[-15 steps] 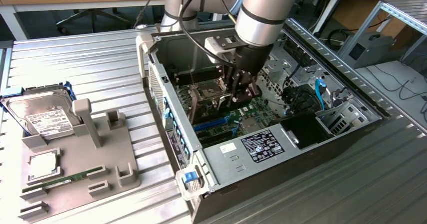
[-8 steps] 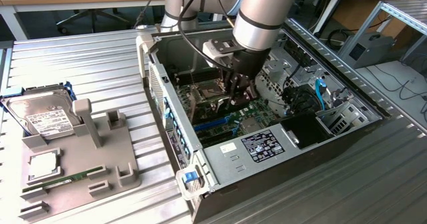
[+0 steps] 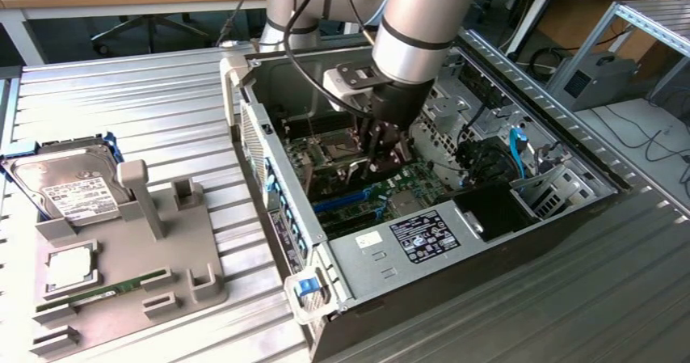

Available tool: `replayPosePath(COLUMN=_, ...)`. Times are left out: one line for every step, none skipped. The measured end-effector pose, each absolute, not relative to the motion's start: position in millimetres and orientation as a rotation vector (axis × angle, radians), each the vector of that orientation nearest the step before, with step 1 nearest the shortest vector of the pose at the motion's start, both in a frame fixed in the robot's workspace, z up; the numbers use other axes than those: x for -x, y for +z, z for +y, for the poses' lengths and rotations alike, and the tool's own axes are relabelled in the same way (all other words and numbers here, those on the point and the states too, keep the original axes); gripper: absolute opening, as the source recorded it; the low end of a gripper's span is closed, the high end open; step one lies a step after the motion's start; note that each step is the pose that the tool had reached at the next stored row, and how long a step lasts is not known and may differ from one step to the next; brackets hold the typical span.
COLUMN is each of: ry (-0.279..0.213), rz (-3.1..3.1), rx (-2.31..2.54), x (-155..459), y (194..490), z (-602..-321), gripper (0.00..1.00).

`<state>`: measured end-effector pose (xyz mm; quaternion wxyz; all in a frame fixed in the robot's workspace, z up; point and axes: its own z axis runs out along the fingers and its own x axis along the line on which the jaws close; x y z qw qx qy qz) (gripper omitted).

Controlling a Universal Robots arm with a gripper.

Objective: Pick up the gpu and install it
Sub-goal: 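Insert the gpu into the slot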

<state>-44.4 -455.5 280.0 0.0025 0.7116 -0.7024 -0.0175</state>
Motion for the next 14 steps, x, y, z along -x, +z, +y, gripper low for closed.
replayPosePath(ry=-0.055, rz=-2.203, rx=-2.232, x=45.1, y=280.0, z=-455.7, gripper=0.27)
replayPosePath(ry=-0.055, rz=-2.203, rx=-2.232, x=45.7, y=280.0, z=-455.7, gripper=0.27)
replayPosePath(ry=-0.055, rz=-2.203, rx=-2.232, x=46.6, y=279.9, z=-455.7, gripper=0.27)
replayPosePath(ry=-0.055, rz=-2.203, rx=-2.232, x=47.5, y=279.9, z=-455.7, gripper=0.27)
replayPosePath(ry=-0.055, rz=-2.203, rx=-2.232, x=48.3, y=279.8, z=-455.7, gripper=0.27)
replayPosePath(ry=-0.055, rz=-2.203, rx=-2.232, x=49.0, y=279.8, z=-455.8, gripper=0.27)
replayPosePath(ry=-0.055, rz=-2.203, rx=-2.232, x=49.4, y=279.8, z=-456.2, gripper=0.27)
replayPosePath(ry=-0.055, rz=-2.203, rx=-2.232, x=49.6, y=279.7, z=-457.0, gripper=0.27)
replayPosePath(ry=-0.055, rz=-2.203, rx=-2.232, x=49.7, y=279.7, z=-457.6, gripper=0.27)
replayPosePath(ry=-0.055, rz=-2.203, rx=-2.232, x=49.9, y=279.7, z=-457.8, gripper=0.27)
replayPosePath(ry=-0.055, rz=-2.203, rx=-2.232, x=50.2, y=279.7, z=-457.8, gripper=0.27)
replayPosePath(ry=-0.055, rz=-2.203, rx=-2.232, x=50.6, y=279.7, z=-457.9, gripper=0.27)
replayPosePath(ry=-0.055, rz=-2.203, rx=-2.232, x=51.3, y=279.6, z=-457.9, gripper=0.27)
replayPosePath(ry=-0.055, rz=-2.203, rx=-2.232, x=51.9, y=279.6, z=-457.9, gripper=0.27)
